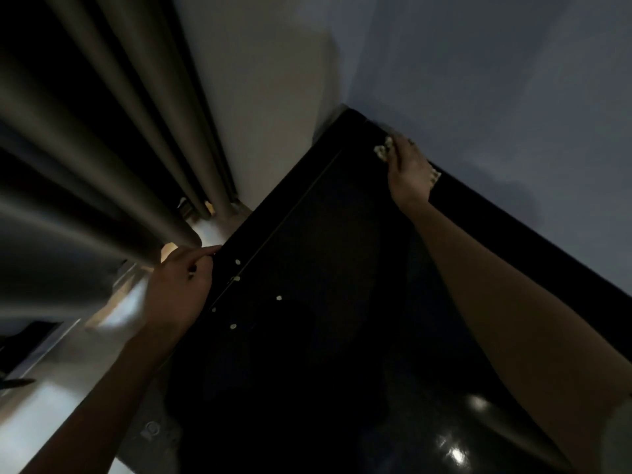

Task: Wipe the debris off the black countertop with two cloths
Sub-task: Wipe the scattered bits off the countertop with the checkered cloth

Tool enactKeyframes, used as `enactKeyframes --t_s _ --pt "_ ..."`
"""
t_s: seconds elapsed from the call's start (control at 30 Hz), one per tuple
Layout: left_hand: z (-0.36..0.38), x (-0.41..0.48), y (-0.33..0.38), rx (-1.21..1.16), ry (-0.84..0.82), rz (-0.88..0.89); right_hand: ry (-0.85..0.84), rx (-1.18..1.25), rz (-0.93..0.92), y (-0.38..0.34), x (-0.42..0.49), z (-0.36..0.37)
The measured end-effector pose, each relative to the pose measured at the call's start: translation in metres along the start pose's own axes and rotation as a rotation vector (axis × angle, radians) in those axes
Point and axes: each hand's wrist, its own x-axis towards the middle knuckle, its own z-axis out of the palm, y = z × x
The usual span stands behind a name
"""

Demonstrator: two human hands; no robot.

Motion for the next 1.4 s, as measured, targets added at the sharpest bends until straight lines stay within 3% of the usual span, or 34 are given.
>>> enactKeyframes --t_s 0.2,0.43,0.97,1.2,1.4 --pt "-0.007 -0.002 -0.005 -0.057 -0.061 -0.006 -0.130 0.037 -0.123 -0.034 0.011 0.023" --pt "-0.025 -0.007 -0.024 -0.197 -0.113 -0.113 -0.246 0.137 -0.284 -0.059 -0.053 0.027" --pt "-0.103 -0.113 -0.089 -0.080 -0.221 -0.041 -0.494 0.423 -0.343 -0.194 -0.272 0.038" --pt "-0.130 -0.137 -0.102 -0.053 -0.342 -0.014 -0.606 0.417 -0.357 -0.223 -0.403 0.017" --pt "-0.146 -0.160 -0.104 -0.052 -0.327 0.019 -0.622 0.337 -0.401 -0.225 -0.473 0.012"
